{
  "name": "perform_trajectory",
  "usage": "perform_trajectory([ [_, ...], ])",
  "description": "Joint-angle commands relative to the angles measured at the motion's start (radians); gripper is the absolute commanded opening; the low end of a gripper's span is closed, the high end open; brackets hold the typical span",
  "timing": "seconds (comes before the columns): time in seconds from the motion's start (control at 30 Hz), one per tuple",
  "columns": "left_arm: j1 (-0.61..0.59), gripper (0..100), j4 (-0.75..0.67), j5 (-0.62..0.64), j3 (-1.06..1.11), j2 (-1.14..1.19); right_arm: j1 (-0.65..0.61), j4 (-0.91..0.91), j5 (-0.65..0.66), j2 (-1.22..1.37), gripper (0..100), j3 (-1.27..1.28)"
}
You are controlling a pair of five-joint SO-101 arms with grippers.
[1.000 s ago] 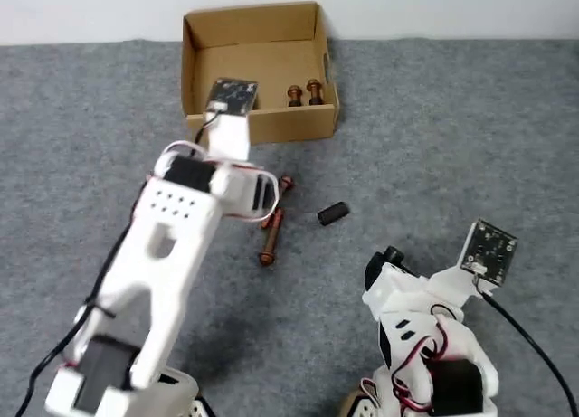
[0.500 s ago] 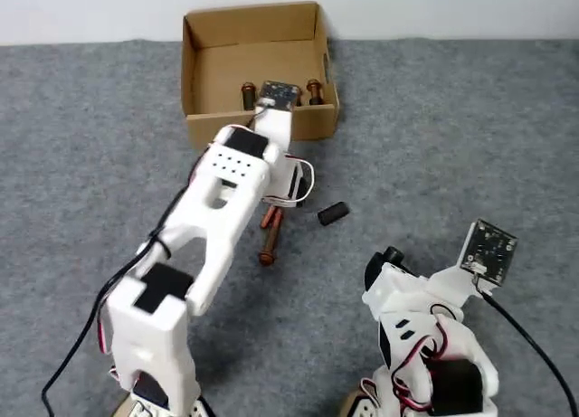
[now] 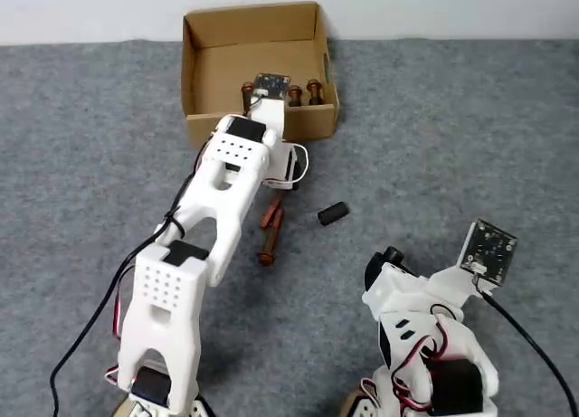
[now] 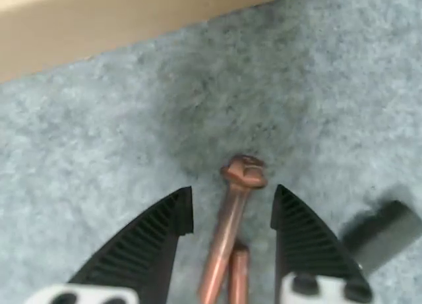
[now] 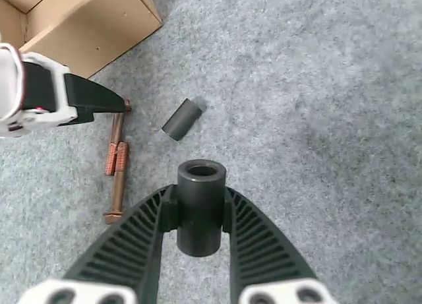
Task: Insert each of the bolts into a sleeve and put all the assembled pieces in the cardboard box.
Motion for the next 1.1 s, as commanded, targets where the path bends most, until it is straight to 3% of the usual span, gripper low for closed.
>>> perform_trajectory([
  [0.0, 0.012, 20, 0.006, 0.006, -0.062, 0.023, 0.007, 0.005, 0.011, -0.007, 0.8, -0.009],
  [0.23, 0.020, 19, 0.040, 0.008, -0.102, 0.072, 0.008, 0.005, 0.011, -0.007, 0.8, -0.009],
  [0.43, 0.023, 0, 0.092, 0.006, -0.191, 0.127, 0.010, 0.005, 0.011, -0.007, 0.8, -0.009],
  [0.6, 0.028, 0, 0.221, 0.011, -0.298, 0.157, 0.010, 0.005, 0.011, -0.007, 0.8, -0.009],
  [0.8, 0.058, 0, 0.463, 0.049, -0.593, 0.157, 0.007, 0.005, 0.011, -0.007, 0.8, -0.009],
  [1.07, 0.094, 0, 0.463, 0.075, -0.728, -0.005, 0.005, 0.005, 0.011, -0.007, 0.8, -0.009],
])
